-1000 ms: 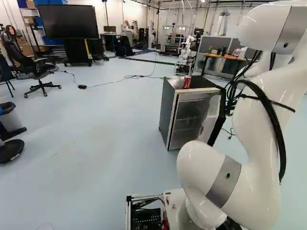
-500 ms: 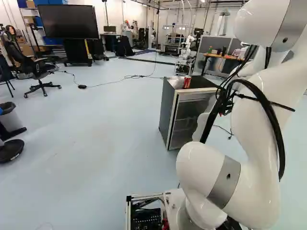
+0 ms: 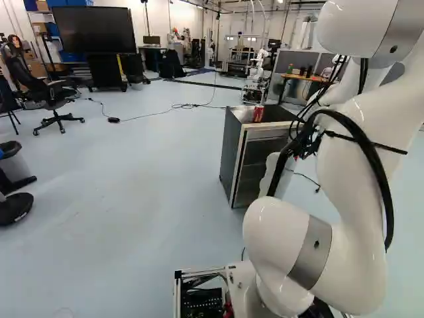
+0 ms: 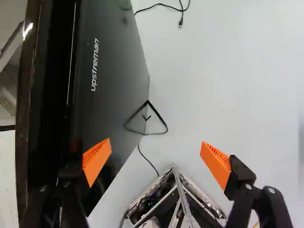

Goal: Grab a drink from the fridge

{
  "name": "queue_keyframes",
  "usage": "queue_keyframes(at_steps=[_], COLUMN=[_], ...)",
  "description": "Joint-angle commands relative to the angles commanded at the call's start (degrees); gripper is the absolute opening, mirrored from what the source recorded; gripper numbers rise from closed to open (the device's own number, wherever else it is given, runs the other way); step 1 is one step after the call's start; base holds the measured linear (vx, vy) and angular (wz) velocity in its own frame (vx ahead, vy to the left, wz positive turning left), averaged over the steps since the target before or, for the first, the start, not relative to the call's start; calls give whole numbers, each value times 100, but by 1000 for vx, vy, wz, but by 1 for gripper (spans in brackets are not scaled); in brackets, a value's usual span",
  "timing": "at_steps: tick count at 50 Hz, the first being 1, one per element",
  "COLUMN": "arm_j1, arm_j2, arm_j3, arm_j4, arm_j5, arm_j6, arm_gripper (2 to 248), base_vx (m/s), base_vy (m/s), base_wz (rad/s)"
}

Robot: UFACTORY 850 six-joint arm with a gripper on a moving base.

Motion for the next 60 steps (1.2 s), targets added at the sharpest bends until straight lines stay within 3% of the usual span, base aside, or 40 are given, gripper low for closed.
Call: queue_keyframes(at_steps=[60], arm_j1=[908], arm_j2=[947], arm_j3=[1148], arm_j4=[0], arm_j5=[2463], arm_j6=[0], arm_gripper=[247], base_vx=[0], base_vy=[0], base_wz=[0])
